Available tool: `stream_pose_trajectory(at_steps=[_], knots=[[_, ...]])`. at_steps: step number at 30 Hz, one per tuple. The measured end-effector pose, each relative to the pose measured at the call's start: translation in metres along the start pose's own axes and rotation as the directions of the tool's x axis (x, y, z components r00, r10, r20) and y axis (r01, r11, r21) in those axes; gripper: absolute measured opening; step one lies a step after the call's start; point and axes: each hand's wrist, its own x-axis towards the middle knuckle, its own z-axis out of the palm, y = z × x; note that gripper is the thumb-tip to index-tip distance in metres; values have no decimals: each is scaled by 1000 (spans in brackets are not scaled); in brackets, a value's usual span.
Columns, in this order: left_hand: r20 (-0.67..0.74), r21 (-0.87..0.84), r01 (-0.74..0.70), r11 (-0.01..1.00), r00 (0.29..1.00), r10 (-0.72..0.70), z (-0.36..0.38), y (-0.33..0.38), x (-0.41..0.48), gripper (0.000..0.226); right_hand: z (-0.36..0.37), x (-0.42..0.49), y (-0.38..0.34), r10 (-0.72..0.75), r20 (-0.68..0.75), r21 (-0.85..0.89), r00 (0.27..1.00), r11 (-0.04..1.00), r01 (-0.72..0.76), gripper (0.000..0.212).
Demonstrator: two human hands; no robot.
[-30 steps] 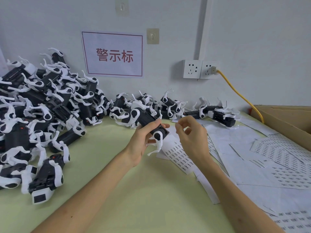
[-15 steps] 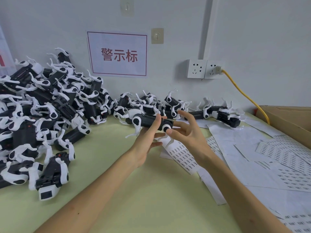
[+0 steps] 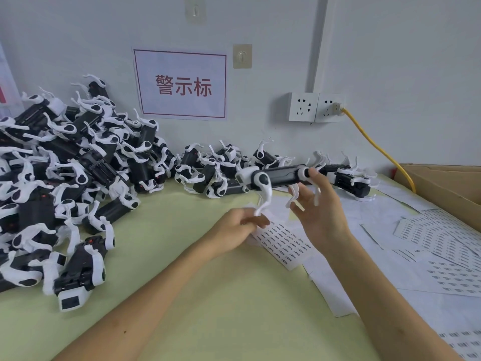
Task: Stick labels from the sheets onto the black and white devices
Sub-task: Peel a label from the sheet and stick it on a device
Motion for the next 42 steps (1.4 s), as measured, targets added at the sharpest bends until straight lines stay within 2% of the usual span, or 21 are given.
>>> stream_pose_trajectory(at_steps=[2,4,6,8,10,13,14,17,19,20,22,26,28,32,36,42], knots=[[-69,-122,18,992,997,-27,-3,5,2,25,-1,-2,-2,8,71,35,997,999,-10,15],[-81,-325,-4,946,996,-23,-5,9,0,22,0,-4,-2,-1,148,-15,989,1000,4,21],[-43,-562,-11,827,999,-16,-8,12,0,48,3,-4,-1,26,206,-111,978,994,-3,19],[45,-642,44,766,999,-20,-12,15,-3,54,7,-4,1,83,208,-194,975,980,-42,24],[125,-585,58,809,992,20,-11,18,-5,49,8,-4,3,105,156,-219,982,973,-69,43],[100,-567,19,824,994,47,-3,16,-6,40,6,-2,4,49,85,-238,995,971,-28,58],[77,-578,10,816,996,42,0,16,-6,37,4,0,4,14,48,-247,999,969,-2,54],[19,-636,-7,771,1000,24,2,17,-6,32,-2,6,1,-82,-148,-255,986,966,42,21],[-13,-674,-1,739,1000,-11,0,17,-4,35,-8,7,-4,-56,-253,-177,966,984,11,8],[-27,-686,-4,727,999,-20,-1,16,-3,36,-10,8,-6,-32,-253,-115,967,993,3,8],[-47,-700,-5,714,998,-39,-2,13,-1,42,-12,8,-9,-29,-165,-97,986,995,13,10],[-42,-757,19,653,996,-78,1,13,0,49,2,2,-1,-70,111,-318,991,943,103,9],[-43,-717,11,697,997,-60,3,14,-2,46,8,-2,6,-69,189,-412,979,900,143,10],[-72,-648,-10,761,996,-49,7,16,-3,37,11,-5,9,-66,241,-508,968,842,183,14],[-79,-635,-25,772,996,-33,8,16,-3,35,11,-5,10,-76,265,-538,961,815,213,13],[-106,-581,-43,813,994,-23,9,13,-1,32,12,-7,13,-152,280,-639,948,707,302,15]])
